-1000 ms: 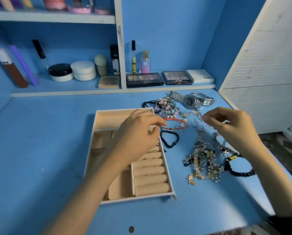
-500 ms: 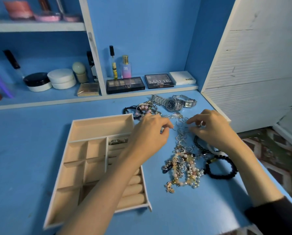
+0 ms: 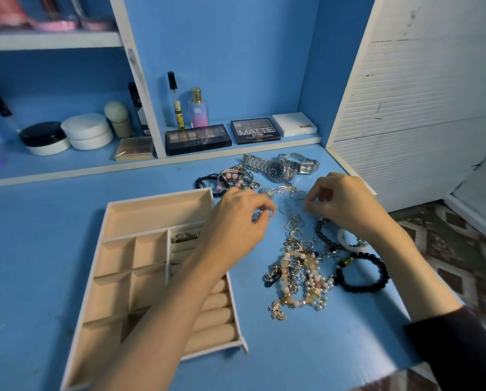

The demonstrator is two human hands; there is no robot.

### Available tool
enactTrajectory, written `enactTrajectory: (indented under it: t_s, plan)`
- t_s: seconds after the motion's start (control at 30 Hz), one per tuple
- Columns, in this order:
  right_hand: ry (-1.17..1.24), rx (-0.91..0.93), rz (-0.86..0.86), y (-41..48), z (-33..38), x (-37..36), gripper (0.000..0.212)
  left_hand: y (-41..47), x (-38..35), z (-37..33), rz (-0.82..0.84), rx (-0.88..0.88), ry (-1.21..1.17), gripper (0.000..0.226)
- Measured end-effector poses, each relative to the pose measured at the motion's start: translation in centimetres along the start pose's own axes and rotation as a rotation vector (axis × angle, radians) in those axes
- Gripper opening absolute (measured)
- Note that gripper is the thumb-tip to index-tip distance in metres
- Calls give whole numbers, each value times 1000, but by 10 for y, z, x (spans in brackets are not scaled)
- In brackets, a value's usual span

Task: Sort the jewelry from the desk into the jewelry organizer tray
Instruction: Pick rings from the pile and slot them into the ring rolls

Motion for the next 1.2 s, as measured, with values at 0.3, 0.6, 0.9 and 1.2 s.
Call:
enactTrajectory:
  t_s: [0.3, 0.6, 0.9, 1.2]
  plan:
    - [453, -204, -383, -6, 3, 2, 10, 19, -23, -15, 238, -100, 131, 27]
    - [472, -185, -430, -9, 0, 6, 10, 38, -47, -21, 396, -161, 180, 25]
    - [452, -176, -446, -9, 0, 6, 11, 41, -50, -18, 370, -134, 121, 17]
    - [444, -174, -418, -9, 0, 3, 11, 41, -24, -19, 95, -71, 8, 8]
Point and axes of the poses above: each hand's wrist, its own y-axis towards the middle knuckle, its own x-axis out of the back of the hand, z = x × y, the point moved 7 cm from there along y, towards the middle knuckle, and after that the axes turned 13 degrees about -z, right-handed, at the moved point
